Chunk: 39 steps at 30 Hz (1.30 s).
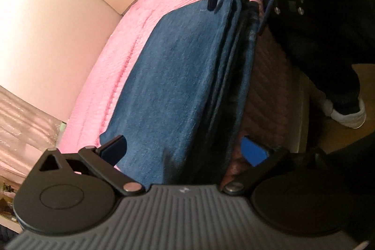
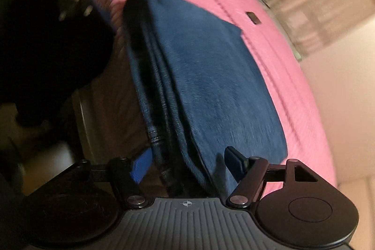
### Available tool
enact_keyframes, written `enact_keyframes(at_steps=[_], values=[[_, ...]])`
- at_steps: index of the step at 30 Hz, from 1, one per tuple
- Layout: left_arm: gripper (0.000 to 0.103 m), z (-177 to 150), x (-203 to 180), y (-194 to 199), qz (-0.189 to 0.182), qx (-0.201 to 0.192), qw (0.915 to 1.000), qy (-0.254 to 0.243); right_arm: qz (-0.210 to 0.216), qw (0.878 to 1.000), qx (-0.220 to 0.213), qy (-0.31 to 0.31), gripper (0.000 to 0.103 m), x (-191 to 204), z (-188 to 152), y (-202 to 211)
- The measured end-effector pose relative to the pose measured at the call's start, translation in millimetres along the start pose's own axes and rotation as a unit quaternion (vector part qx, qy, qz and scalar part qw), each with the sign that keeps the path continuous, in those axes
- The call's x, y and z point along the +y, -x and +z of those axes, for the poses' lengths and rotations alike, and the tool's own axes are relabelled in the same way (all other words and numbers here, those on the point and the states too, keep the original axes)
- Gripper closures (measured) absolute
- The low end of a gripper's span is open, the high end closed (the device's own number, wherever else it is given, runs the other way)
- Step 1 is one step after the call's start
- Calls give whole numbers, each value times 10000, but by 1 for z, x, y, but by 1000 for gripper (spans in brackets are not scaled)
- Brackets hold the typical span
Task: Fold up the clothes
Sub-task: 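Grasp the folded jeans edge with both grippers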
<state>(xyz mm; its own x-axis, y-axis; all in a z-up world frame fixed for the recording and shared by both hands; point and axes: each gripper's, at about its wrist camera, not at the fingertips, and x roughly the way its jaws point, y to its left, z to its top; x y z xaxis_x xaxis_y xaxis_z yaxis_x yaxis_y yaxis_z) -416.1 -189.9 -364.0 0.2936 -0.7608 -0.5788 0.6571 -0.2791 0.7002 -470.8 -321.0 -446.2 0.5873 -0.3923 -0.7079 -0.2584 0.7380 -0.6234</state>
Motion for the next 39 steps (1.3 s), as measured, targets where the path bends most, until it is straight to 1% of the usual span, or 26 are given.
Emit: enact_keyframes(at_steps=[3, 6, 7, 8, 10, 14, 17, 20, 24, 26, 27, 29, 30, 32, 33, 37, 38, 39], values=[[1, -3, 2, 0, -5, 7, 10000, 55, -94, 9995, 56, 306, 33, 5, 2, -14], [1, -5, 2, -1, -22, 33, 9999, 95, -80, 9990, 57, 428, 45, 11, -2, -17], [1, -6, 1, 0, -43, 35, 9999, 91, -33, 9994, 40, 336, 52, 7, -2, -15], [1, -6, 1, 0, -54, 26, 9999, 83, 13, 9998, 21, 186, 63, 2, -3, -13], [1, -5, 1, 3, -1, -9, 10000, 63, 65, 9998, -58, -165, 68, -14, -1, -3], [1, 1, 4, 3, 315, -18, 9995, -25, 128, 9963, -237, -811, 70, -46, 3, 13], [1, 6, 9, -1, 521, 4, 9986, -130, 175, 9942, -301, -1020, 70, -60, 2, 15], [1, 8, 6, -8, 589, 89, 9971, -463, 194, 9929, -346, -1118, 70, -67, 0, 14], [9, 4, -6, -20, 696, 290, 9918, -1035, 151, 9909, -411, -1275, 70, -71, 1, 19], [16, 1, -10, -26, 816, 426, 9878, -1257, 108, 9908, -421, -1278, 70, -69, 5, 26], [22, 0, -11, -29, 862, 494, 9861, -1333, 90, 9911, -418, -1260, 70, -67, 6, 28], [25, -2, -9, -30, 829, 536, 9865, -1307, 64, 9917, -410, -1219, 70, -63, 6, 29], [29, -3, -8, -30, 796, 545, 9872, -1274, 51, 9920, -405, -1198, 70, -62, 6, 29], [44, -4, -6, -29, 665, 570, 9893, -1164, 23, 9924, -395, -1168, 70, -55, 4, 25], [57, -4, -5, -29, 590, 584, 9904, -1104, 16, 9924, -390, -1165, 69, -52, 4, 23], [67, -5, 2, -27, 459, 593, 9941, -780, -80, 9934, -366, -1084, 69, -42, 3, 19], [68, -4, 5, -27, 439, 584, 9949, -699, -114, 9939, -355, -1036, 69, -39, 2, 18], [70, -4, 8, -26, 424, 569, 9956, -615, -171, 9945, -333, -974, 65, -35, 1, 17]])
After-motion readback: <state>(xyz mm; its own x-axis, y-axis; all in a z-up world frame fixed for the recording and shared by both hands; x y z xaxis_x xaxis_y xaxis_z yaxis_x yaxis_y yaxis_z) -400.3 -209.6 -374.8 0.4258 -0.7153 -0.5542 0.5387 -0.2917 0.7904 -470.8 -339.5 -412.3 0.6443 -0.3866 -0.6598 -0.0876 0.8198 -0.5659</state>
